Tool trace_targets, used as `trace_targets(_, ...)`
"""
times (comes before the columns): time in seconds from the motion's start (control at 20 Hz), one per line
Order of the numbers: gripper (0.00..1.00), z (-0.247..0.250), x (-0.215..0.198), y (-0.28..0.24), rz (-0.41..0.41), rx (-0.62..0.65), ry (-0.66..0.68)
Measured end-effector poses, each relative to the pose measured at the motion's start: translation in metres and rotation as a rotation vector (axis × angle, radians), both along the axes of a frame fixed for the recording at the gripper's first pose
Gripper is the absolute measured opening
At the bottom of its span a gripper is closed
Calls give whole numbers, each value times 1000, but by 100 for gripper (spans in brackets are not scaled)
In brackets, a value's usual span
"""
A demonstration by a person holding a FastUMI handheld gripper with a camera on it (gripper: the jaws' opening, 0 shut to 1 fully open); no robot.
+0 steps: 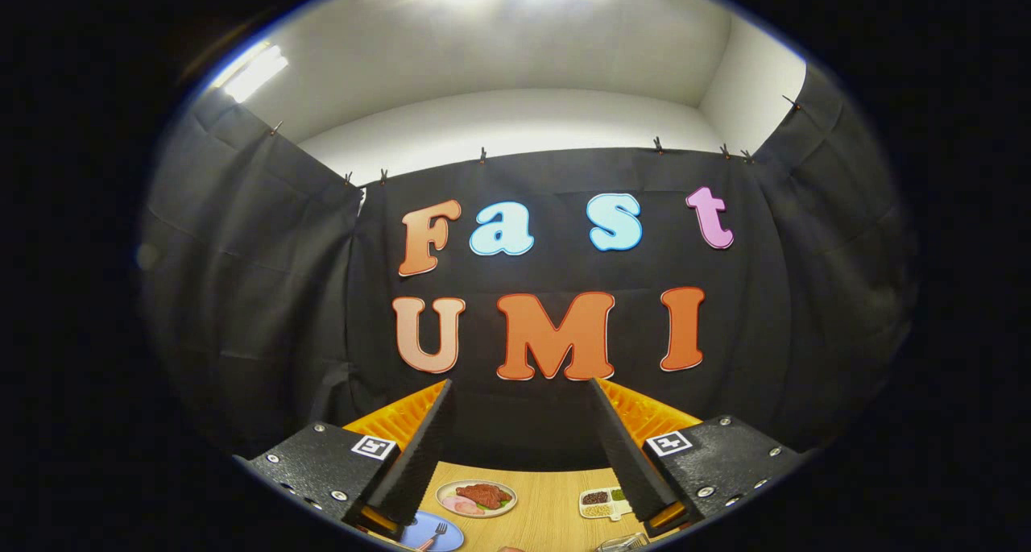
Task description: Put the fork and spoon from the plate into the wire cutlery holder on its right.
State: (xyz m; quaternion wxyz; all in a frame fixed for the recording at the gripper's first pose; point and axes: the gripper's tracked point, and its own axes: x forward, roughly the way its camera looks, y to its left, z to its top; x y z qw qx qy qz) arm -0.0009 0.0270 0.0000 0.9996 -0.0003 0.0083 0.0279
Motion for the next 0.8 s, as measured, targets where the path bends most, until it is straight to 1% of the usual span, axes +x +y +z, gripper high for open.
trace_targets(0.25, 97, -26, -2, 39, 62, -1, 95)
trace_targets(0.5, 97, -70, -8, 85, 129, -9, 238)
trace_targets(0.65, 97, -113, -11, 103, 133, -24, 367)
trace_targets(0.8, 97, -165, -19, 115, 137, -88, 527)
